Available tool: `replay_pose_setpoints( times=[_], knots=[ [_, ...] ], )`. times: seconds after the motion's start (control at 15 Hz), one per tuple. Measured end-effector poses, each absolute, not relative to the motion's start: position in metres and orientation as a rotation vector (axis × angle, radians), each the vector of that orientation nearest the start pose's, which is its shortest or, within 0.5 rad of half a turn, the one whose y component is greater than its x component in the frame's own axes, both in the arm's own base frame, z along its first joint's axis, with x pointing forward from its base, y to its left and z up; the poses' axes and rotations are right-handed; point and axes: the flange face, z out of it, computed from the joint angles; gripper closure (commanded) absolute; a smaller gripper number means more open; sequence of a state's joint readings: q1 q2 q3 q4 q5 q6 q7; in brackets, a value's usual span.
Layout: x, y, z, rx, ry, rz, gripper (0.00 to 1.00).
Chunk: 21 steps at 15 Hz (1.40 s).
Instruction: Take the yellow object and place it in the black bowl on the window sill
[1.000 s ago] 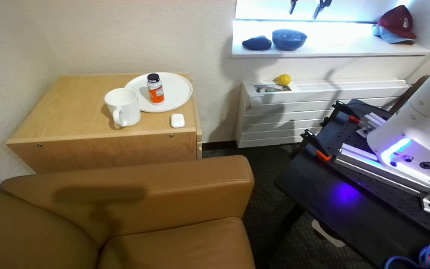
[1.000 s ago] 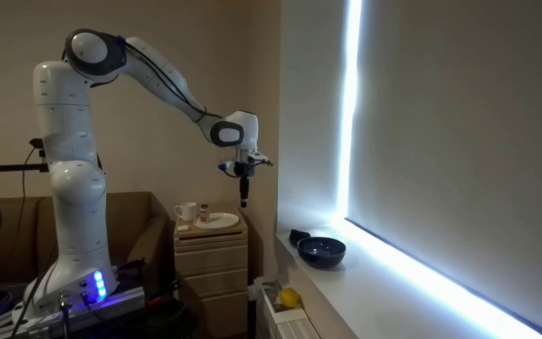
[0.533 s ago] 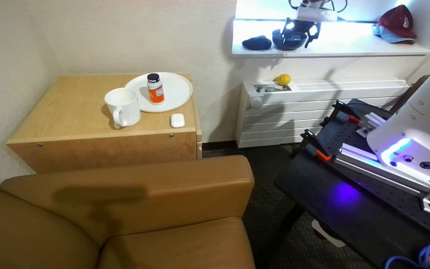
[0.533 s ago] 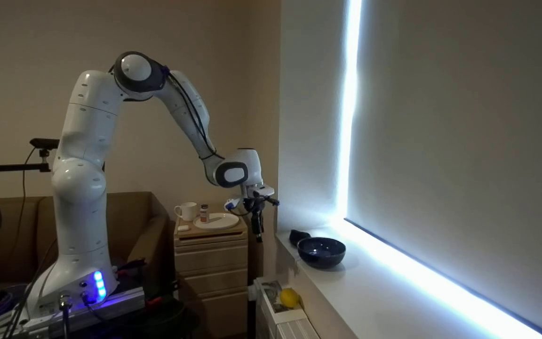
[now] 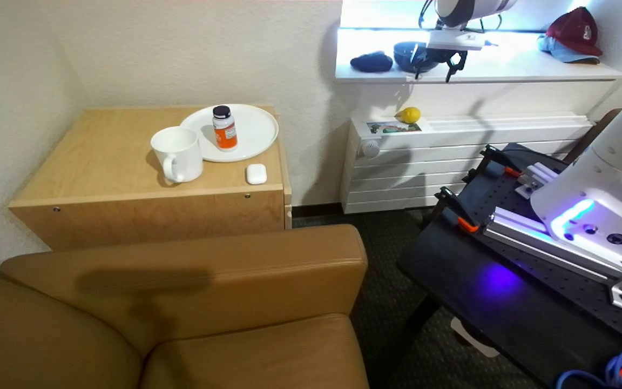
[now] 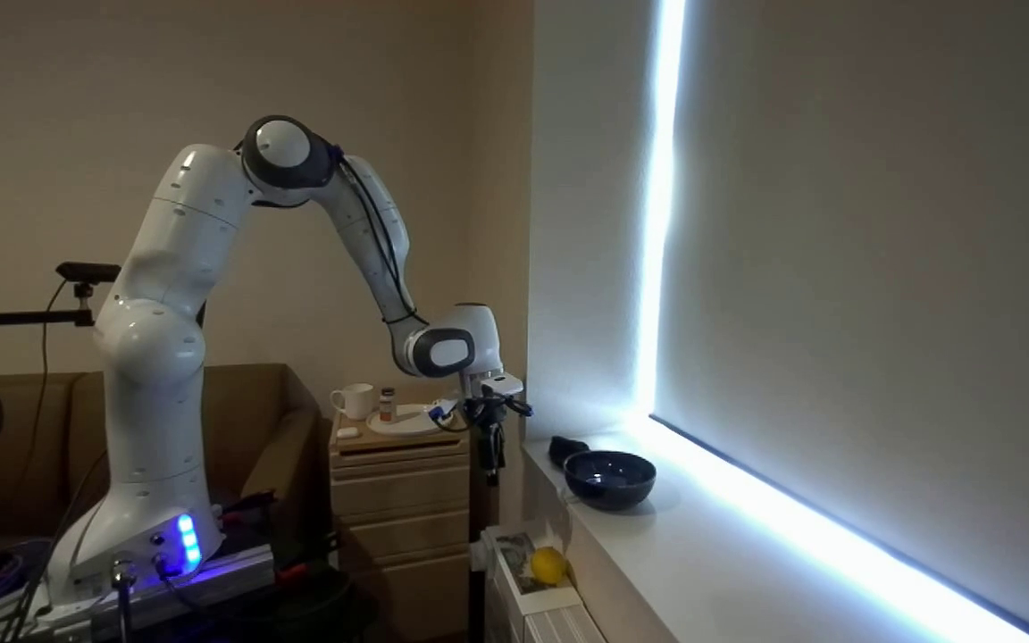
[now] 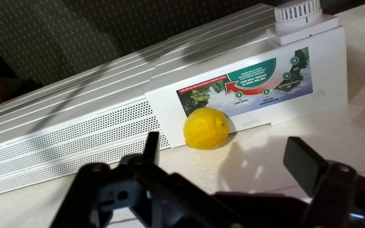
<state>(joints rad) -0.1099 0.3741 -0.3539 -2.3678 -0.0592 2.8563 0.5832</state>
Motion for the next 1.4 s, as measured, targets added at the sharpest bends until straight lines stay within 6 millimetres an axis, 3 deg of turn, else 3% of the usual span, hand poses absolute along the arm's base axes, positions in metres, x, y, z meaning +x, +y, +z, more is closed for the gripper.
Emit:
replay_pose_setpoints(
  times=[0.27, 0.6, 0.93, 1.4],
  knots=[
    [0.468, -0.233, 0.174, -2.885, 1.560, -0.271, 0.00],
    [0.480, -0.238, 0.128, -2.795, 1.717, -0.330, 0.00],
    [0.493, -0.258, 0.077, -2.719, 1.922, -0.357, 0.00],
    [0.504, -0.263, 0.072, -2.678, 1.976, -0.367, 0.00]
  ],
)
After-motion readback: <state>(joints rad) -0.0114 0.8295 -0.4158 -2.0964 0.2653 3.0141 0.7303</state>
